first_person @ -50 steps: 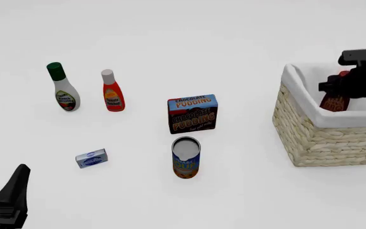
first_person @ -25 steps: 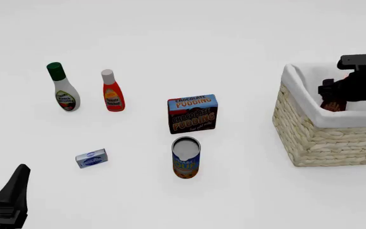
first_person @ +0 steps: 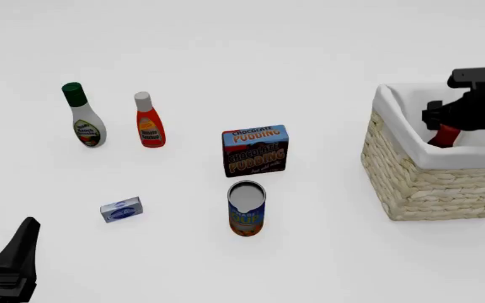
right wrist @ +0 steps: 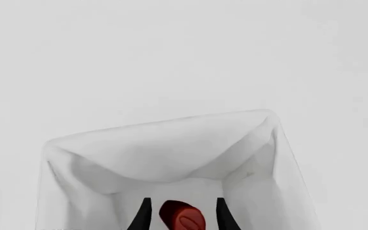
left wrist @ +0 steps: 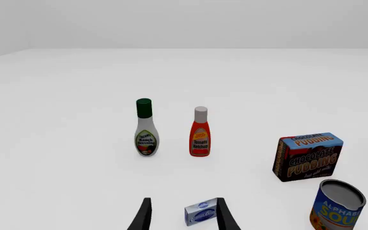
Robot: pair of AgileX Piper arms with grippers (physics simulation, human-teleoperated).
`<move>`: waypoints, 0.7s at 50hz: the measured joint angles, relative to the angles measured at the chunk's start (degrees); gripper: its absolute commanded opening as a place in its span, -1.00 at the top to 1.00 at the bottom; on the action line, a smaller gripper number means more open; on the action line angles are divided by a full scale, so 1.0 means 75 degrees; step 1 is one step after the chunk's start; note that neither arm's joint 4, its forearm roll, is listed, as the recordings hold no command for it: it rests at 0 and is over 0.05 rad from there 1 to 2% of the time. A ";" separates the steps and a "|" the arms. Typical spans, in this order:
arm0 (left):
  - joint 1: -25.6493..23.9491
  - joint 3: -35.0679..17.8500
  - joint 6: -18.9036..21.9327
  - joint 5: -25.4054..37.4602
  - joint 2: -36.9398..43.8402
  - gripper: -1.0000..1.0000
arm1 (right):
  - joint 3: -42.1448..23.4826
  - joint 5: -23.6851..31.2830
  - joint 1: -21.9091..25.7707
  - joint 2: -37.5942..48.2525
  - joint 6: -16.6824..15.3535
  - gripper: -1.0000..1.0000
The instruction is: Pick the bbq sauce and place it in the basket.
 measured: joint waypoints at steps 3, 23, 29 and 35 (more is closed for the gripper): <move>0.0000 0.0000 0.0000 0.0000 0.0000 -1.00 | -0.0031 0.0041 0.0017 -0.0040 0.0001 -1.00; 0.0000 0.0000 0.0000 0.0000 0.0000 -1.00 | -0.0501 0.0665 0.0180 -0.0564 -0.0094 -1.00; 0.0000 0.0000 0.0000 0.0000 0.0000 -1.00 | -0.0690 0.0902 0.0268 -0.0776 -0.0117 -1.00; 0.0000 0.0000 0.0000 0.0000 0.0000 -1.00 | -0.0911 0.1168 0.0418 -0.1013 -0.0133 -1.00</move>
